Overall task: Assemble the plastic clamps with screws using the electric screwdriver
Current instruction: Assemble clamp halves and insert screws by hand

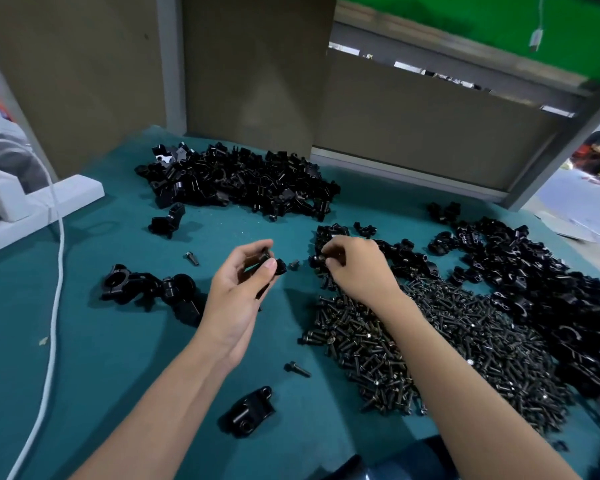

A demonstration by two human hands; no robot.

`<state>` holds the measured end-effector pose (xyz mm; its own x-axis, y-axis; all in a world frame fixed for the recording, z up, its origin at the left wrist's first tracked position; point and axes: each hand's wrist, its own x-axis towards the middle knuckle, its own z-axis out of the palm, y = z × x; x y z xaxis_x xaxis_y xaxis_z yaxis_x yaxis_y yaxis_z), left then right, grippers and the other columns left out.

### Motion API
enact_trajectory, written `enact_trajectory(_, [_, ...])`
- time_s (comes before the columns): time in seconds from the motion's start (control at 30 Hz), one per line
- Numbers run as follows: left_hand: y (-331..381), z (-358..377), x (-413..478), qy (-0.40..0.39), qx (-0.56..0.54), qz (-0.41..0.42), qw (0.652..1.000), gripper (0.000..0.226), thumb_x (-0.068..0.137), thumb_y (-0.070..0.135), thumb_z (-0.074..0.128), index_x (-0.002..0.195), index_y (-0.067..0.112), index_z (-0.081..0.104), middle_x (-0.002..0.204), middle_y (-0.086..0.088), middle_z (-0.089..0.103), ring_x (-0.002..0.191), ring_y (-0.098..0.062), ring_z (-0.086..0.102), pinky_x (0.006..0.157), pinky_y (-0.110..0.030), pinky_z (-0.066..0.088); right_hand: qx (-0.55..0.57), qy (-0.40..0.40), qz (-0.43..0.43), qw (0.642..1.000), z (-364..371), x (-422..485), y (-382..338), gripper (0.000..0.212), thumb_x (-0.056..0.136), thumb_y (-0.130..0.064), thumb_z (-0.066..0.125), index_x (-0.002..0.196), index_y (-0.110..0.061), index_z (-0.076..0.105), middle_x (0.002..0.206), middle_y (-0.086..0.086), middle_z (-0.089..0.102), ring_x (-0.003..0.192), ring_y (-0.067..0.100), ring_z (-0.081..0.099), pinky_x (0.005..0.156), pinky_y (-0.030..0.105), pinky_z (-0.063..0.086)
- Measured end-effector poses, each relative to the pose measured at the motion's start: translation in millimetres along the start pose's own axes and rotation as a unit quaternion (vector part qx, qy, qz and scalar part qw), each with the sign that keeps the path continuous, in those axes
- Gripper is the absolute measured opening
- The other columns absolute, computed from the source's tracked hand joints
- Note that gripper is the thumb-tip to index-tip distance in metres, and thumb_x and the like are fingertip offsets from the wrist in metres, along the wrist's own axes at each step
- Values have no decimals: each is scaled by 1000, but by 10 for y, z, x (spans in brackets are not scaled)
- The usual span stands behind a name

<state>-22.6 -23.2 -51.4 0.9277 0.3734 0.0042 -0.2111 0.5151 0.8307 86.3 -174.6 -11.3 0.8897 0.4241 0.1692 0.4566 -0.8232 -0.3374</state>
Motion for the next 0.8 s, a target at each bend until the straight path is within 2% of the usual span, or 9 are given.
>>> enact_trajectory(0.13, [-5,33,-26,3,-6,-33,999,20,94,1,58,107,12,69,101,-4,65,103,-15,66,88,-22,56,-121,-38,-25,992,185,203,10,38,94,-30,60,130,-16,59,115,13,65,105,28,62,80,36,52])
enact_trajectory(0.33, [4,69,-53,5,-1,-46,999,20,94,0,58,109,8,68,100,-3,67,103,-17,67,91,-25,56,-249,3,-66,966,270,276,-22,34,101,-32,46,91,-6,65,88,12,66,94,30,59,75,33,38])
enact_trajectory(0.37, [6,68,-55,5,-3,-48,999,20,94,0,58,109,8,68,100,-4,67,103,-17,67,92,-26,56,-210,9,-48,977,260,262,-5,34,103,-29,44,92,-4,64,85,12,65,88,29,59,73,33,40])
enact_trajectory(0.43, [11,69,-55,3,-6,-51,999,20,94,0,58,110,8,68,101,-5,67,105,-19,67,91,-26,56,-1,-1,30,1000,188,207,3,34,104,-26,41,97,-2,63,78,13,63,69,23,55,60,29,40])
enact_trajectory(0.5, [17,71,-55,-3,-15,-55,998,20,94,0,58,110,7,68,103,-6,66,106,-19,67,91,-26,56,270,-25,69,960,84,92,-14,35,106,-26,38,93,-4,63,81,13,66,66,16,54,58,24,41])
enact_trajectory(0.57, [25,77,-57,-10,-28,-64,998,22,92,-1,59,111,7,68,107,-9,65,109,-22,66,93,-27,55,428,-69,48,900,-9,-64,-53,37,107,-24,36,85,-9,62,80,4,70,64,12,57,56,21,45])
enact_trajectory(0.7, [27,88,-77,-23,-37,-74,996,24,90,-2,60,111,5,67,109,-11,66,111,-23,66,95,-29,55,523,-105,41,845,-74,-281,-65,34,104,-27,43,82,-9,61,74,1,68,53,9,52,48,17,39])
enact_trajectory(0.73, [24,92,-85,-25,-33,-73,996,24,90,-2,61,111,5,67,110,-12,66,111,-22,66,95,-29,55,510,-102,48,853,-88,-297,-41,34,103,-28,45,81,-8,62,73,1,67,53,8,51,48,16,38])
enact_trajectory(0.8, [15,95,-93,-20,-29,-72,997,22,90,-2,61,110,6,67,111,-13,65,111,-23,66,96,-30,55,402,-99,52,909,-102,-307,12,32,99,-31,53,82,-8,68,69,-3,66,52,6,49,47,13,37])
